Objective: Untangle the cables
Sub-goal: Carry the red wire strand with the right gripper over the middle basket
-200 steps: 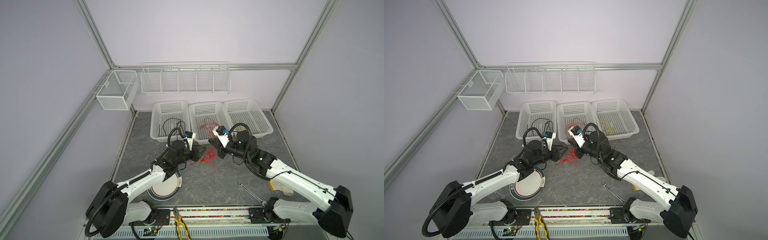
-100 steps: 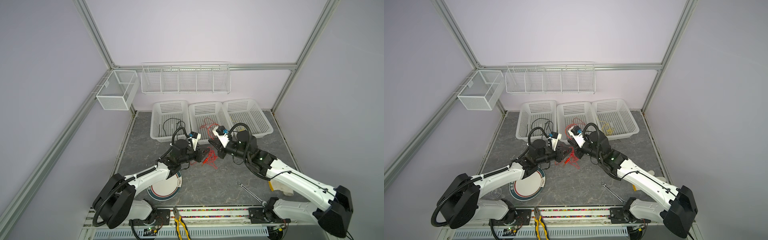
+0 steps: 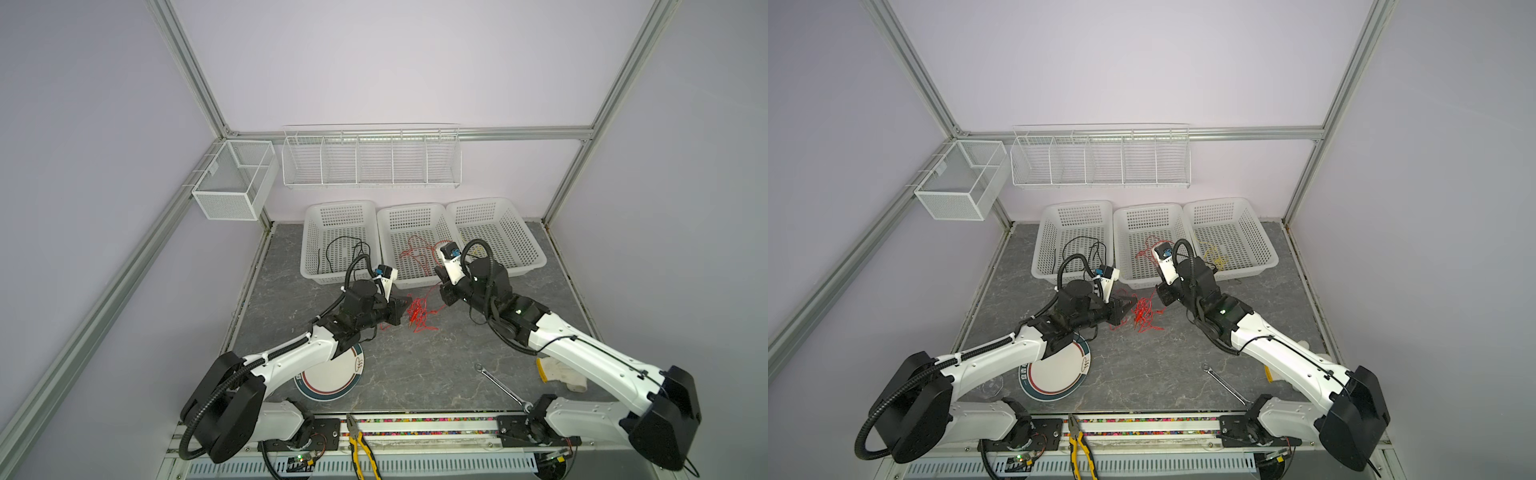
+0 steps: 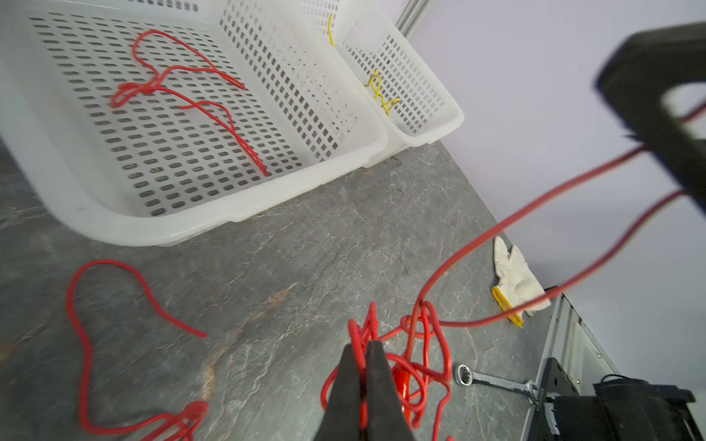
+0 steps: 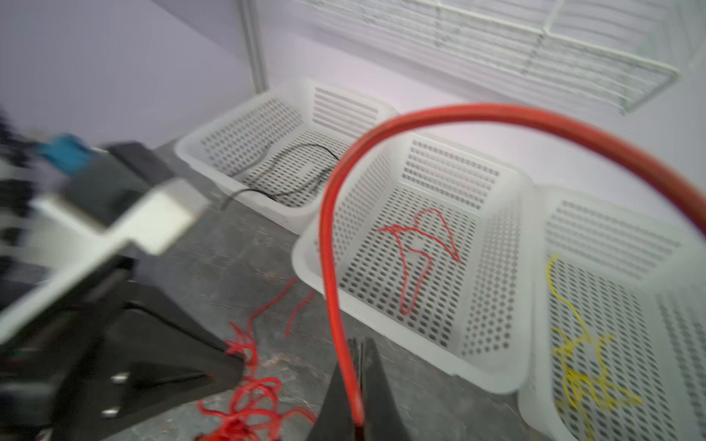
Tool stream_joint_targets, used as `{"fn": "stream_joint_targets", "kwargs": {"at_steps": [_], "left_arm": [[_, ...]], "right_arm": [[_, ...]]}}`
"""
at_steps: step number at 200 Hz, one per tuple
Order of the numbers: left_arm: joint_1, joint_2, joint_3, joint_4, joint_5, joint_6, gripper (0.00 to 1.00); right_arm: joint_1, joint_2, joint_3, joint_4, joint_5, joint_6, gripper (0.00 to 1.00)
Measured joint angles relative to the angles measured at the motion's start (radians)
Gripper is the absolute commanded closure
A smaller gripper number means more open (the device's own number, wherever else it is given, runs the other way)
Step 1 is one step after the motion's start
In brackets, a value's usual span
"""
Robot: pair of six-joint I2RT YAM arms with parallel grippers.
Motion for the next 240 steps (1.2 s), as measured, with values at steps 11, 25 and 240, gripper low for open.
{"fn": "stream_joint_targets", "kwargs": {"at_steps": [11,25,240], "left_arm": [[0.000,-0.030,0.000,-0.033,-0.032,0.010,1.00],[-0.003,-0.069,0.001,-0.066,-0.063,0.023,1.00],[-0.005,-0.241,-0.070,-0.174,-0.142,0.108,1.00]], "right_arm": [[-0.032,0.006,-0.002,-0.032,0.038,0.023,0.93],[-0.061,0.006,-0.010,-0.064,0.076,0.055,0.93],[-0.167,-0.056,0.062,-0.053,-0.068,0.114,0.93]]}}
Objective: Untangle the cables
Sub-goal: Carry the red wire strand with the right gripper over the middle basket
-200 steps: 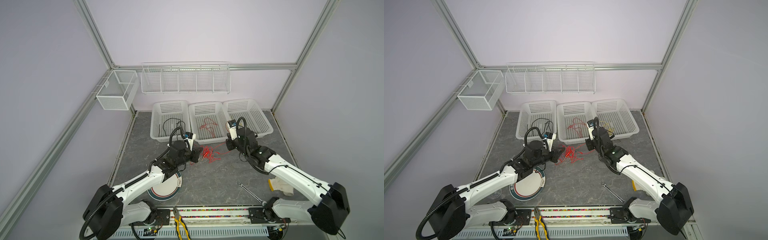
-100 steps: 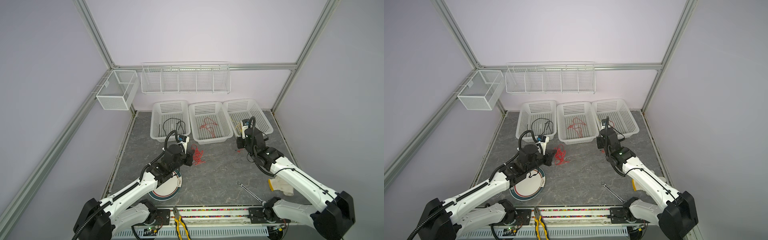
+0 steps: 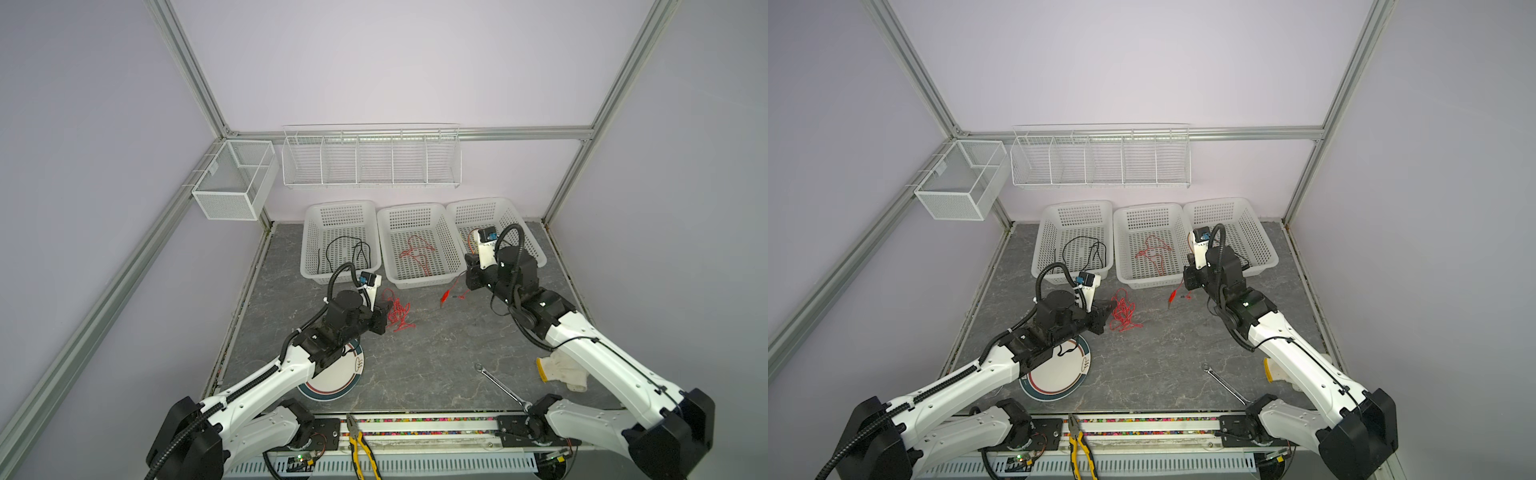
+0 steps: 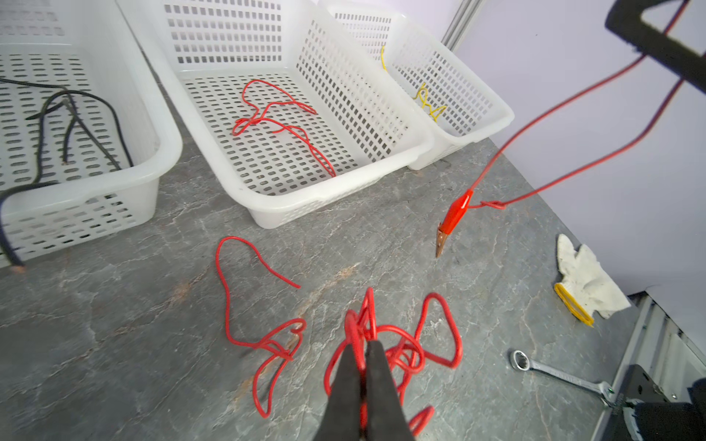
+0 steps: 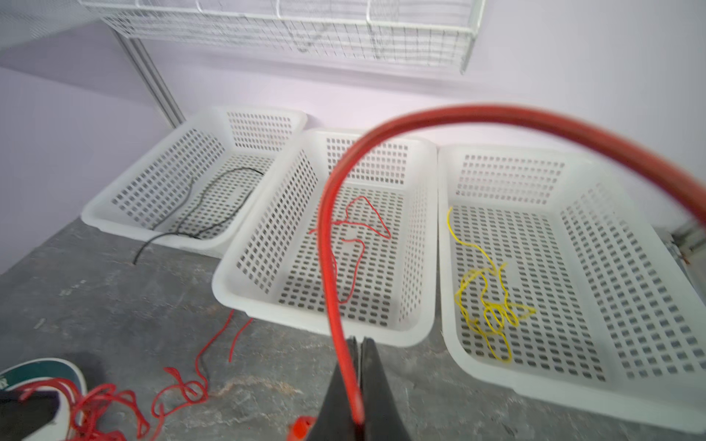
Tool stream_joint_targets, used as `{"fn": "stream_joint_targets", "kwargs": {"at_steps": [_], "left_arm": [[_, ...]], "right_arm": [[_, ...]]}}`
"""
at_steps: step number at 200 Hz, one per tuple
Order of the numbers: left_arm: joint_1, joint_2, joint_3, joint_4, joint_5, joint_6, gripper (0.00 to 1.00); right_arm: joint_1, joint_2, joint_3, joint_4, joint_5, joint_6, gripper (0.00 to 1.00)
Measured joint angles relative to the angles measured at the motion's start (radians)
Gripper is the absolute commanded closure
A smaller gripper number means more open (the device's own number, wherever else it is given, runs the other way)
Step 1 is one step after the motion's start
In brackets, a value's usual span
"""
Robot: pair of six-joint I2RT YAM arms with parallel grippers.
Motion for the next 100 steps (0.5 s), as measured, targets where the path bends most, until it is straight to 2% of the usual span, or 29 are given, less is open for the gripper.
{"fn": "stream_joint_targets", "kwargs": {"at_steps": [39,100], "left_arm": [[0.000,0.000,-0.005,0.035,0.052,0.003,1.00],[0.000,0.000,-0.050,0.097,0.060,-0.009,1.00]], "right_arm": [[0.002,0.141,0.135,0.041,-0.040,-0.019,0.93],[-0.006,0.379,0.311,0.124,-0.048,-0.049,0.93]]}}
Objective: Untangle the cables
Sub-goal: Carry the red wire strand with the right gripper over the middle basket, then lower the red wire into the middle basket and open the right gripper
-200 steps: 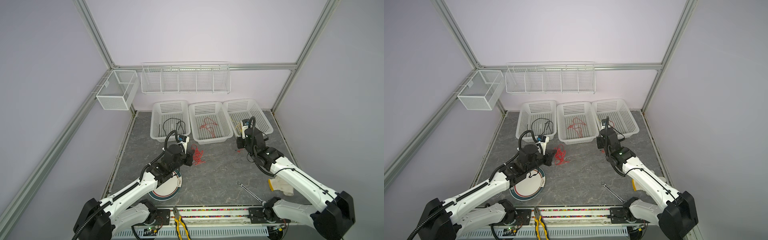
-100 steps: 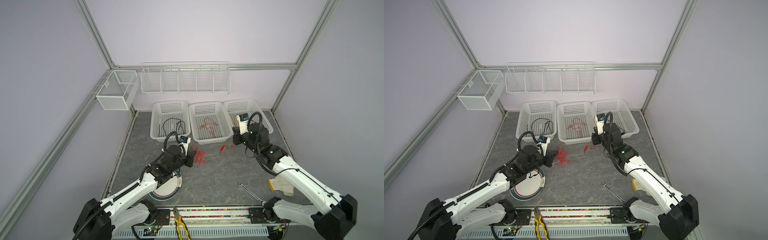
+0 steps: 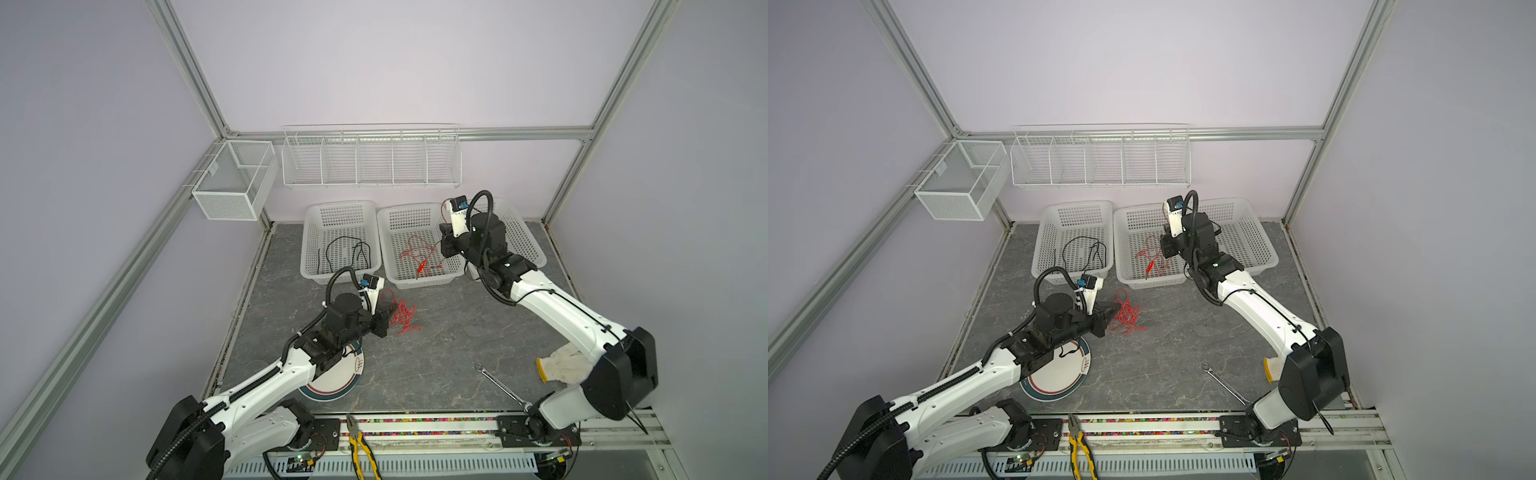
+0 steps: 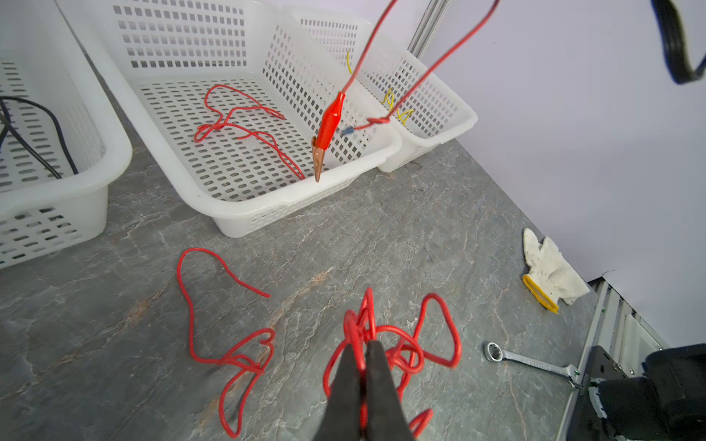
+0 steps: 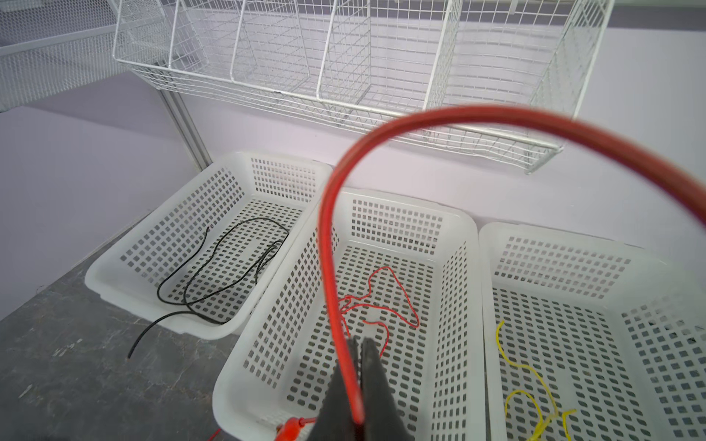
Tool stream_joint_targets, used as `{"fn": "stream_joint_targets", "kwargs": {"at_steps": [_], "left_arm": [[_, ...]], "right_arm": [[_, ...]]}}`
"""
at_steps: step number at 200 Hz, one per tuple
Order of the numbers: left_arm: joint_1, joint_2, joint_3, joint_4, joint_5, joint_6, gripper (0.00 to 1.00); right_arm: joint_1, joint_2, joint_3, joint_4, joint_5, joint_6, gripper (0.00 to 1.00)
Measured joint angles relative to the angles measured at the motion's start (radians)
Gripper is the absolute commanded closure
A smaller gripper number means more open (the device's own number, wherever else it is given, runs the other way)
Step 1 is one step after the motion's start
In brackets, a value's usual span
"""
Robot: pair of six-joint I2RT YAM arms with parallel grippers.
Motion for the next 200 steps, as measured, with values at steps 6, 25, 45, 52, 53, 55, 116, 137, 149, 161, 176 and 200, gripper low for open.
{"fn": "stream_joint_targets", "kwargs": {"at_steps": [6,25,45,52,53,55,116,137,149,161,176,200], "left_arm": [[0.000,0.000,-0.004,0.004,0.000,-0.001,1.00],[0.000,-0.001,-0.007,0.007,-0.001,-0.005,1.00],[0.000,-0.012,-0.008,0.010,-0.006,-0.005,1.00],[0.000,-0.018,-0.008,0.010,-0.009,-0.005,1.00],[0.000,-0.018,-0.008,0.010,-0.009,-0.005,1.00],[0.000,-0.020,-0.008,0.010,-0.010,-0.005,1.00],[0.000,-0.037,-0.024,0.034,-0.045,-0.005,1.00],[0.000,-0.032,-0.024,0.055,-0.054,-0.009,1.00],[0.000,-0.031,-0.024,0.062,-0.055,-0.010,1.00],[0.000,-0.031,-0.024,0.066,-0.057,-0.013,1.00],[0.000,-0.031,-0.024,0.067,-0.057,-0.017,1.00],[0.000,-0.031,-0.024,0.068,-0.058,-0.020,1.00]], "right_arm": [[-0.003,0.024,0.014,0.009,0.000,0.001,0.93],[-0.013,0.108,0.058,0.028,0.004,0.008,0.93],[-0.021,0.198,0.080,0.027,0.021,0.019,0.93],[-0.022,0.225,0.080,0.024,0.029,0.021,0.93],[-0.023,0.228,0.080,0.023,0.029,0.021,0.93],[-0.023,0.237,0.080,0.021,0.029,0.022,0.93],[-0.031,0.340,0.068,-0.058,0.048,0.048,0.85],[-0.031,0.339,0.067,-0.063,0.029,0.051,0.74],[-0.031,0.337,0.064,-0.070,0.014,0.056,0.62],[-0.031,0.332,0.063,-0.079,-0.001,0.061,0.48],[-0.031,0.314,0.059,-0.092,-0.023,0.057,0.36],[-0.031,0.259,0.040,-0.111,-0.046,0.049,0.25]]}}
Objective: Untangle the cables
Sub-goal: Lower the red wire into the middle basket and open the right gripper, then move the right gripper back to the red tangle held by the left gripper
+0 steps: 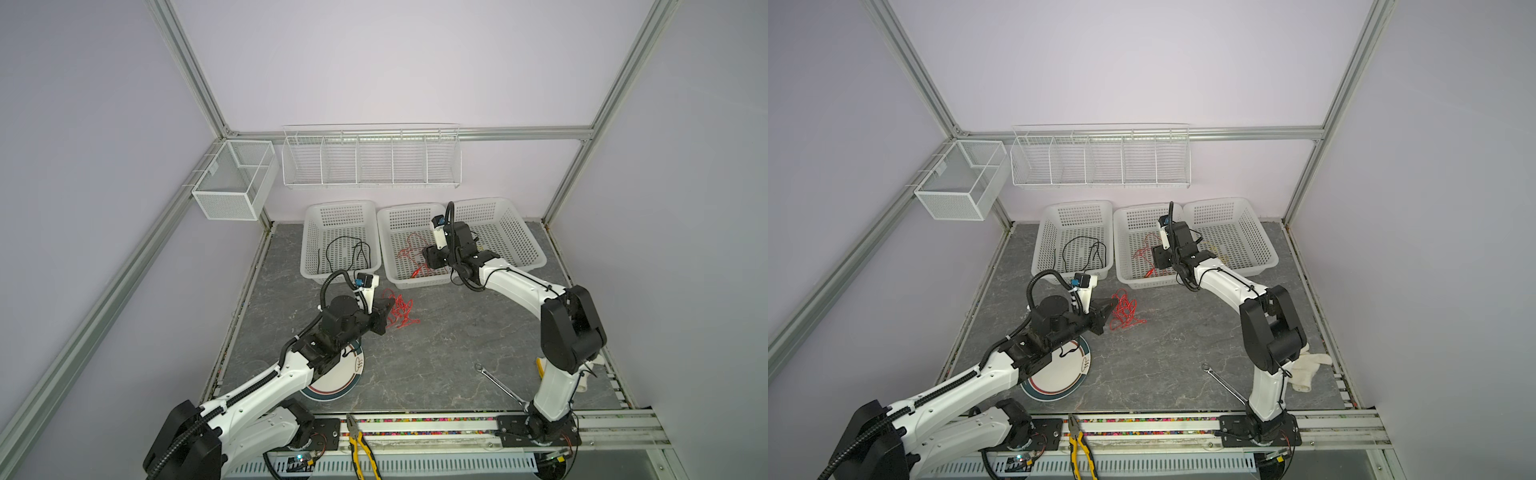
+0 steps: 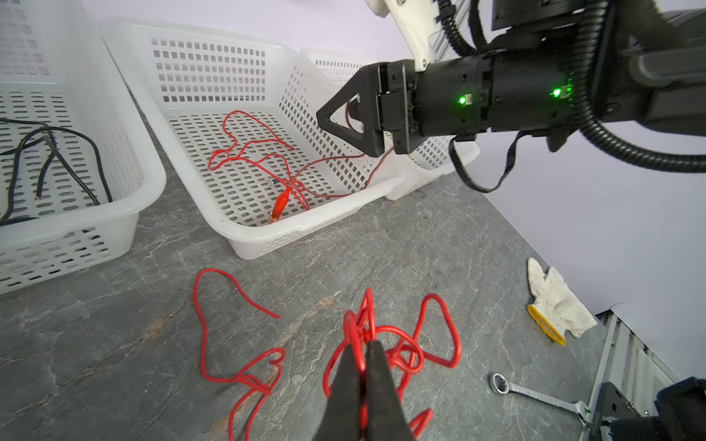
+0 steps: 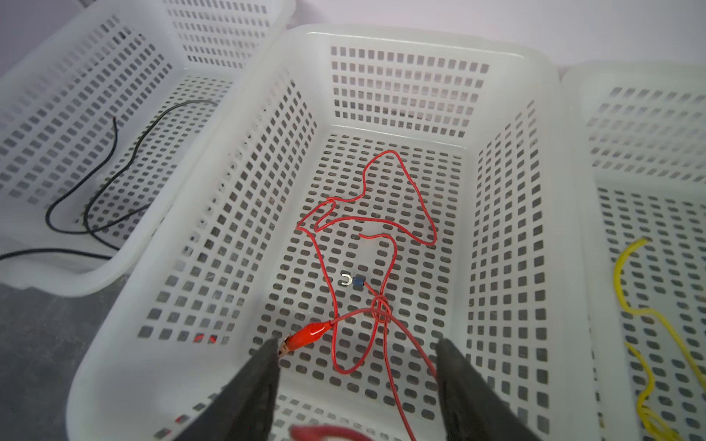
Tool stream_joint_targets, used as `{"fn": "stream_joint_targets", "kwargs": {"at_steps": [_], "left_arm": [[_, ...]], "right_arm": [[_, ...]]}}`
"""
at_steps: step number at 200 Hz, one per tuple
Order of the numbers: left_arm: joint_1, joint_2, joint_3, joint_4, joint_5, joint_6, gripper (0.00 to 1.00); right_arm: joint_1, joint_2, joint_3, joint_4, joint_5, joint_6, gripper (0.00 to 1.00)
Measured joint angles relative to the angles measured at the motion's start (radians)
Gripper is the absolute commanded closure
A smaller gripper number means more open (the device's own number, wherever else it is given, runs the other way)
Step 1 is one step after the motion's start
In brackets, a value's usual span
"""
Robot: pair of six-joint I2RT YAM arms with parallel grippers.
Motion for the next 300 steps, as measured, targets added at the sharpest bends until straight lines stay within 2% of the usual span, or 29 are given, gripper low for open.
{"fn": "stream_joint_targets", "kwargs": {"at_steps": [42,77,122,173,212,269,300], "left_arm": [[0.000,0.000,0.000,0.003,-0.006,-0.004,1.00],[0.000,0.000,0.000,0.003,-0.026,-0.007,1.00],[0.000,0.014,0.012,-0.006,-0.048,-0.003,1.00],[0.000,0.107,0.117,-0.037,-0.082,0.008,1.00],[0.000,0.154,0.166,-0.034,-0.090,0.016,1.00],[0.000,0.167,0.168,-0.001,-0.074,0.015,1.00],[0.000,0.167,0.168,0.046,-0.056,0.007,1.00]], "right_arm": [[0.002,-0.129,-0.037,-0.032,-0.048,-0.019,0.22],[0.011,-0.181,-0.063,-0.061,-0.117,-0.034,0.22],[0.031,-0.253,-0.114,-0.117,-0.299,-0.053,0.24],[0.073,-0.348,-0.163,-0.167,-0.478,-0.080,0.28],[0.108,-0.356,-0.192,-0.186,-0.503,-0.074,0.31],[0.126,-0.330,-0.207,-0.151,-0.494,-0.016,0.42],[0.131,-0.300,-0.207,-0.113,-0.496,0.018,0.57]]}}
